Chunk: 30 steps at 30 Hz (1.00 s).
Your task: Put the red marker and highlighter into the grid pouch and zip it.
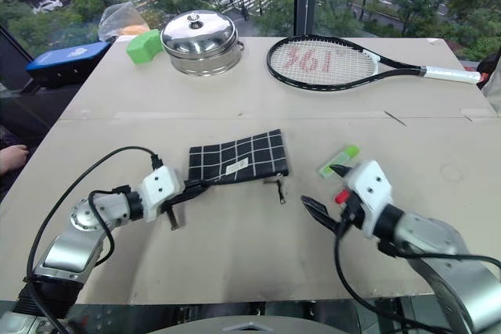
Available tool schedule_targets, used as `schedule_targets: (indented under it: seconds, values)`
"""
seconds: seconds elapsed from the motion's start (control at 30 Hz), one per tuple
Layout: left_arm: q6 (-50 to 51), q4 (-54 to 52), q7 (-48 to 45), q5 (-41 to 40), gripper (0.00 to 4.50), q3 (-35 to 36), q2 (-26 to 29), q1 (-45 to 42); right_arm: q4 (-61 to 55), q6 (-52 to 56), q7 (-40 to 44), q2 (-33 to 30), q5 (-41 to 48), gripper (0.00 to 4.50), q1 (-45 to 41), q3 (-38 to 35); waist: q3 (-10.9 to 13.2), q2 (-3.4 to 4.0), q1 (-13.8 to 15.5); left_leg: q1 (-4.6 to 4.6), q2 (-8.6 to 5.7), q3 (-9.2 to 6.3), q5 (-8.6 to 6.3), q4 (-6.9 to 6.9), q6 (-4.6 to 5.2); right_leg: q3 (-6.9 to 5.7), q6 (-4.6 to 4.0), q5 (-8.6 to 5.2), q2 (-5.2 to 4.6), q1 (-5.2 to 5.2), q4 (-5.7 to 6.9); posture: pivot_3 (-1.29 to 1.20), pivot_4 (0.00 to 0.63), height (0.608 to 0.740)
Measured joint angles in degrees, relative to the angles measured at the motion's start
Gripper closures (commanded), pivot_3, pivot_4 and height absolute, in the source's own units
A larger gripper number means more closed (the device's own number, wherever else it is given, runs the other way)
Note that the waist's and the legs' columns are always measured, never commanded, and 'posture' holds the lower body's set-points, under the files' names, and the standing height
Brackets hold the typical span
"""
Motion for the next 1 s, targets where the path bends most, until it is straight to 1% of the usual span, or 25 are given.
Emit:
schedule_targets:
  seconds: [0.17,0.23,0.3,0.33,0.4,0.43,0.47,0.57,0.6,0.8,1.0]
  values:
    - [8.7,-3.9,1.4,-0.9,4.47,-1.5,-1.2,-1.7,9.8,14.7,-8.5,10.7,3.5,0.0,-11.6,1.2,0.1,0.08,-0.5,-0.02,0.0,-0.09,0.01,-0.02,0.0,-0.01,-0.01,0.01,0.08,0.0,0.08,0.0,0.15,0.74]
    - [9.8,-4.2,1.5,-0.9,4.47,-1.9,-1.3,-2.1,12.5,17.3,-10.1,12.8,3.9,0.0,-13.2,0.8,0.1,0.11,-0.7,-0.02,-0.01,-0.08,0.01,-0.04,0.0,-0.02,-0.01,0.01,0.12,0.0,0.08,0.0,0.15,0.74]
    - [11.1,-4.5,1.9,-0.9,4.5,-2.0,-1.5,-2.5,16.2,18.7,-11.1,15.1,4.2,0.53,-15.3,-0.4,0.1,0.14,-1.0,-0.01,-0.02,-0.05,0.01,-0.04,0.0,-0.06,0.02,0.03,0.17,0.0,0.08,0.0,0.15,0.74]
    - [11.3,-4.6,2.0,-0.8,4.5,-2.1,-1.6,-2.7,18.6,18.3,-11.3,16.1,3.8,0.87,-16.9,-0.5,0.2,0.17,-1.1,0.01,-0.02,0.02,0.01,-0.04,0.0,-0.07,0.18,0.13,0.2,-0.01,0.08,0.0,0.15,0.74]
    - [11.4,-5.5,2.1,-0.7,4.5,-3.1,-1.9,-3.0,22.0,16.6,-11.4,17.7,3.2,1.85,-19.0,-1.0,0.2,0.18,-1.2,0.02,-0.02,0.03,0.01,-0.04,0.0,-0.05,0.2,0.13,0.24,-0.01,0.09,0.0,0.15,0.74]
    - [11.4,-5.6,2.1,-0.7,4.5,-3.2,-2.0,-3.0,22.7,16.2,-11.3,18.0,3.0,2.4,-19.2,-1.0,0.2,0.18,-1.2,0.03,-0.01,0.02,0.01,-0.04,0.0,-0.05,0.21,0.14,0.26,-0.01,0.09,0.0,0.15,0.74]
    - [11.7,-5.7,2.4,-0.7,4.5,-3.3,-2.0,-3.0,23.4,15.3,-11.3,18.4,2.6,2.8,-19.3,-0.9,0.2,0.19,-1.2,0.02,0.0,0.01,0.01,-0.05,0.0,-0.07,0.22,0.14,0.27,-0.01,0.09,0.0,0.15,0.74]
    - [12.1,-6.0,2.8,-0.7,4.5,-3.3,-2.0,-3.0,23.8,13.6,-11.1,18.5,1.6,4.27,-19.3,-0.9,0.2,0.21,-1.2,0.02,0.0,0.02,0.01,-0.05,-0.01,-0.05,0.23,0.15,0.27,-0.01,0.11,0.0,0.15,0.74]
    - [12.2,-6.1,2.9,-0.8,4.5,-3.4,-2.0,-2.9,24.1,13.1,-11.0,18.4,1.2,4.41,-19.3,-0.8,0.2,0.2,-1.2,0.02,0.0,0.02,0.01,-0.05,-0.01,-0.05,0.23,0.15,0.27,-0.01,0.1,0.0,0.15,0.74]
    - [14.5,-6.7,3.7,-1.4,4.5,-3.3,-2.6,-2.8,23.8,12.1,-8.4,16.4,0.2,4.41,-19.1,0.8,0.2,0.21,-1.2,0.03,0.01,0.03,0.01,-0.04,-0.01,-0.03,0.23,0.15,0.27,-0.01,0.11,0.0,0.15,0.74]
    - [18.5,-7.5,4.7,-2.4,4.5,-3.4,-4.2,-4.0,21.1,13.4,-5.4,12.6,0.0,4.41,-20.2,4.9,0.2,0.22,-1.2,0.03,0.0,0.02,0.01,-0.04,-0.01,-0.04,0.23,0.15,0.27,-0.01,0.12,0.0,0.15,0.74]
